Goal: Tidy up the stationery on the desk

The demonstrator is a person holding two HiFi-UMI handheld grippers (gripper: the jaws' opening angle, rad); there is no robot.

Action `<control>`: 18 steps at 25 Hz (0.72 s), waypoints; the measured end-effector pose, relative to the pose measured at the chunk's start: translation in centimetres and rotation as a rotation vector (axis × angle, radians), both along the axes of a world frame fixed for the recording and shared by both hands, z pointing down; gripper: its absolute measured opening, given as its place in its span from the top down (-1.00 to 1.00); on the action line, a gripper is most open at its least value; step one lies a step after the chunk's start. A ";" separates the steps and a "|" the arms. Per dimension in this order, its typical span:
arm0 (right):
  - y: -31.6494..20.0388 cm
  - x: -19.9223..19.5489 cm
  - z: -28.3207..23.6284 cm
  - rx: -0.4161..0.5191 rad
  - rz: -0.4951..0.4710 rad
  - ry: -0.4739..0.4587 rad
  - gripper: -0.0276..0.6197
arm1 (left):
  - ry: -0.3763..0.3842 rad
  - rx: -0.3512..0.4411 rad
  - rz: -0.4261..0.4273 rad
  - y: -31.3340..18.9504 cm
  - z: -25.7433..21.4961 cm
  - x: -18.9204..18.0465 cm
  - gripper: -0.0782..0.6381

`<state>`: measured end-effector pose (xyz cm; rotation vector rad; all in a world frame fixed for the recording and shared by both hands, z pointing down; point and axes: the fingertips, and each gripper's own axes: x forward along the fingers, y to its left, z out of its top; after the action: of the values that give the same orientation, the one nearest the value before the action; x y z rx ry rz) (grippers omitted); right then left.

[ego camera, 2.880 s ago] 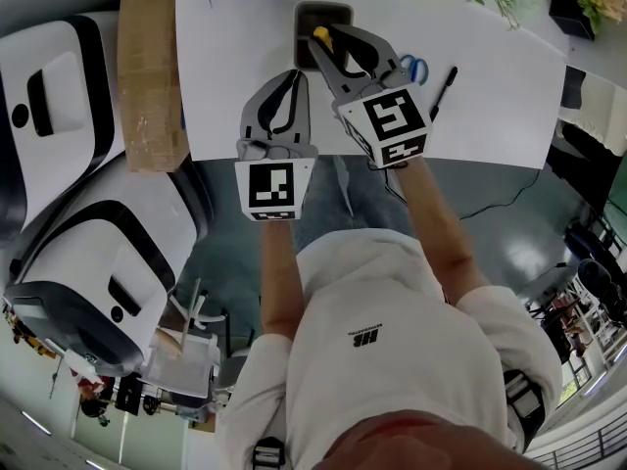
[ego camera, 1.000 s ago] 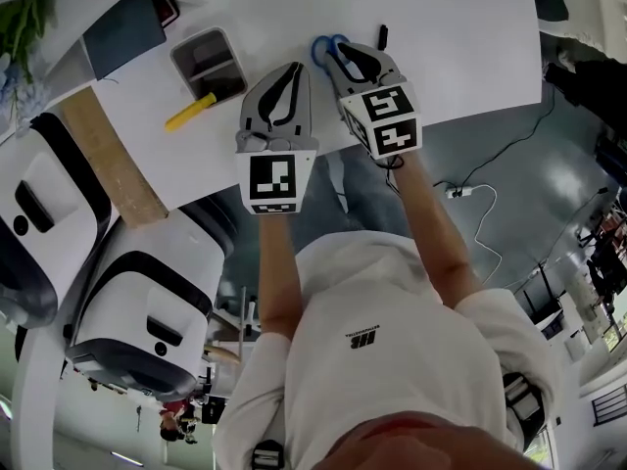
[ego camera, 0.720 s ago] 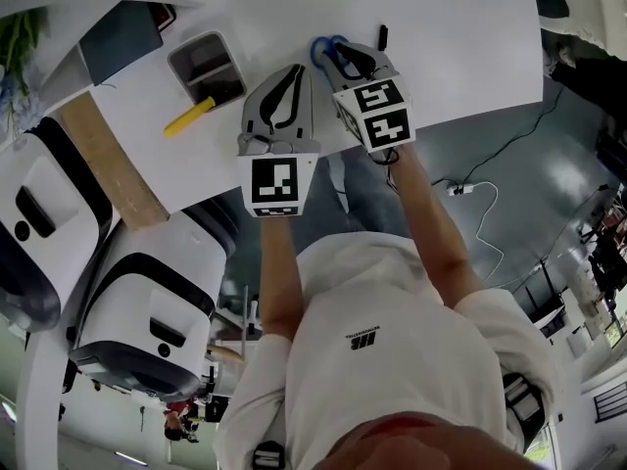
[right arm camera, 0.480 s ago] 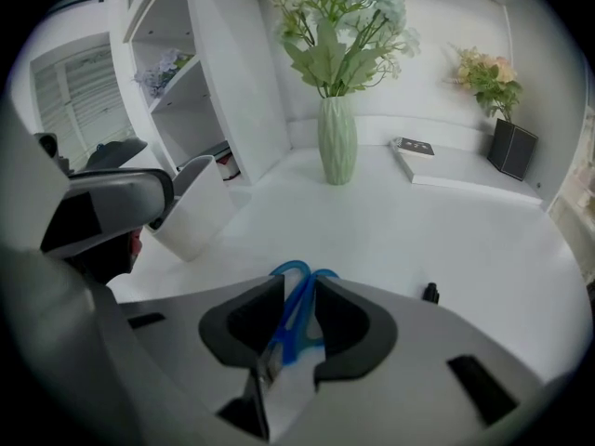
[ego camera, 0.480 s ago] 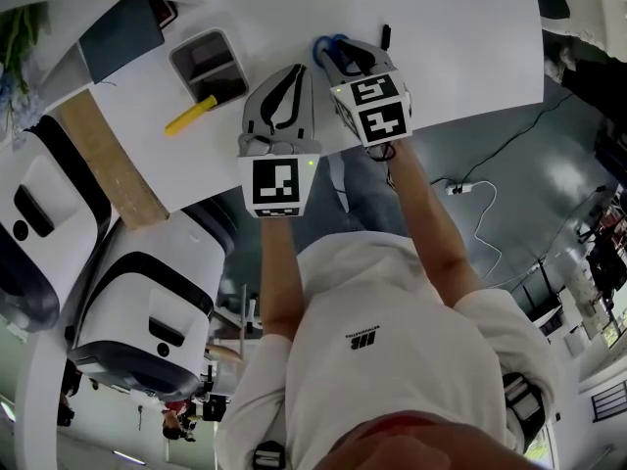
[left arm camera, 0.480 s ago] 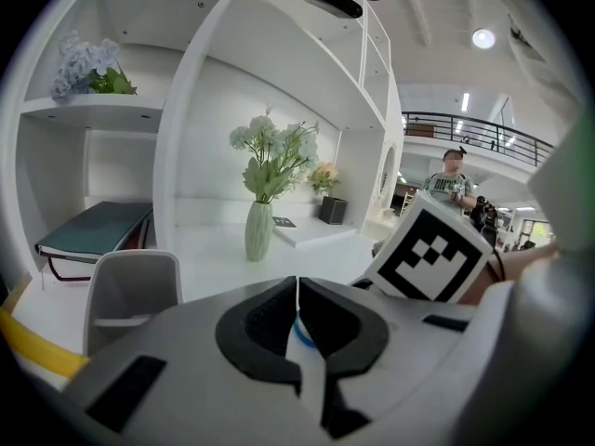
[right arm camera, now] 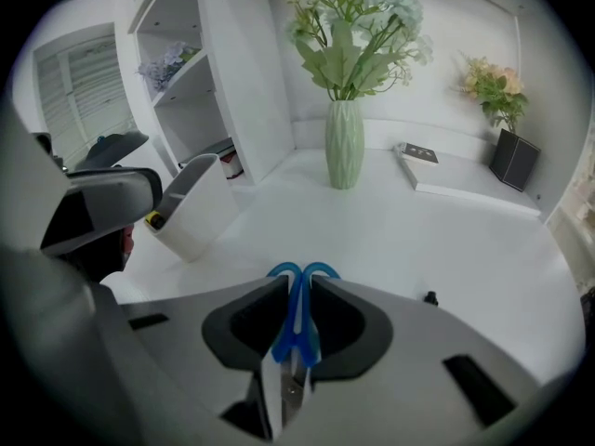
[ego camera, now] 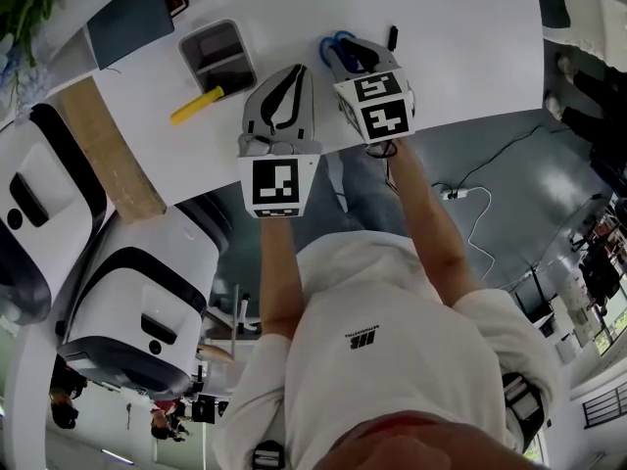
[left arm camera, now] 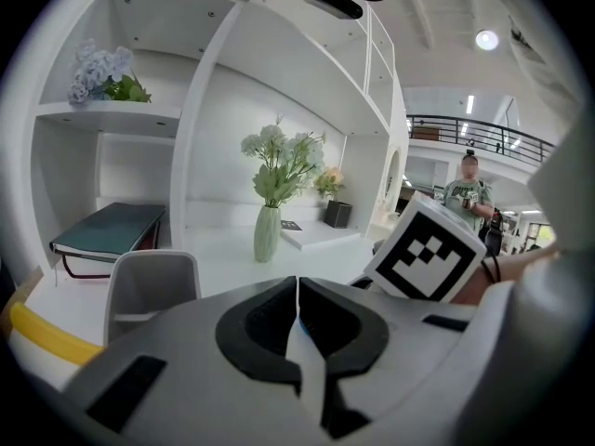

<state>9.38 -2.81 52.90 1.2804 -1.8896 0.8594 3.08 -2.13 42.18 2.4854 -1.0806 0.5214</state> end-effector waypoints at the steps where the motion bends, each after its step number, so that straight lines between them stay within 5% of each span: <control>1: 0.0 -0.1 -0.5 0.012 0.000 -0.001 0.73 | 0.002 0.002 -0.003 0.0 -0.2 -0.1 0.78; 18: -0.7 -3.0 -10.6 0.228 -0.073 -0.057 0.74 | 0.016 0.063 -0.102 0.3 -3.9 -3.8 0.78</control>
<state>6.39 -3.55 42.35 1.3223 -2.1144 0.6642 -0.68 -1.88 38.26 2.4677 -1.2270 0.4432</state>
